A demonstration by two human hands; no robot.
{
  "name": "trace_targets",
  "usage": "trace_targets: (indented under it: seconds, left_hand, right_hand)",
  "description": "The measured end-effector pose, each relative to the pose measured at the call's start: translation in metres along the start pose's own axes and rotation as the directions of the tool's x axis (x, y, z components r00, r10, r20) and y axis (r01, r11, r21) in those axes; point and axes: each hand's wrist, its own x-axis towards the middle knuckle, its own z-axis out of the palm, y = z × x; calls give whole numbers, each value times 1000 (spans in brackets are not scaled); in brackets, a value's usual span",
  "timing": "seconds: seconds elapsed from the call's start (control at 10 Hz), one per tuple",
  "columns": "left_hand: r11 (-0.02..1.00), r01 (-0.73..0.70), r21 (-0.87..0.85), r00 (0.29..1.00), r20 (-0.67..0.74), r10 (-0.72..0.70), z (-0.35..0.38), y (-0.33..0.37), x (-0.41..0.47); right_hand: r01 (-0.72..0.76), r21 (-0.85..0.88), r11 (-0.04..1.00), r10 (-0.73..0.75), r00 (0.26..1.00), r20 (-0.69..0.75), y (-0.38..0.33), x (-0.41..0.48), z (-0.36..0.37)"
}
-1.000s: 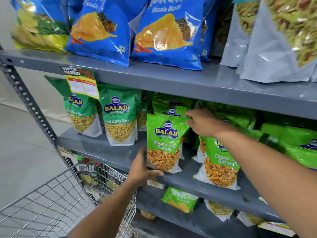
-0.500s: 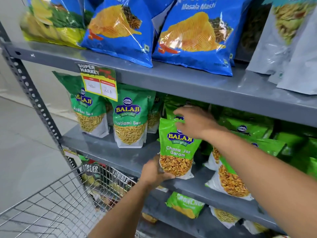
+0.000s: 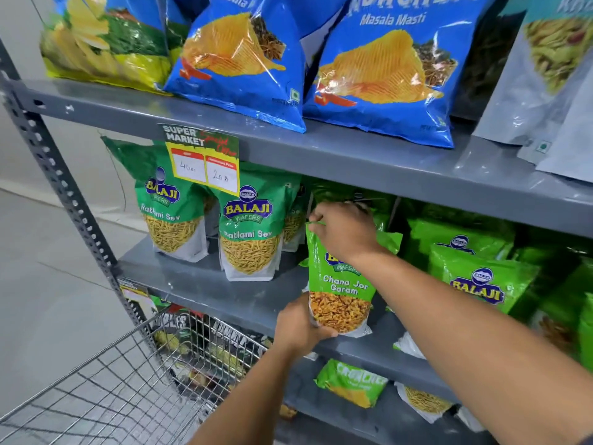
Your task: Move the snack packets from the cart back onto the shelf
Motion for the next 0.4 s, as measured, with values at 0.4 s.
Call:
trace_targets:
  seconds: [0.4]
  left_hand:
    - [983, -170, -74, 981, -102, 162, -13, 3, -8]
  right_hand:
    - [-48, -158, 986, 34, 996, -86, 43, -51, -21]
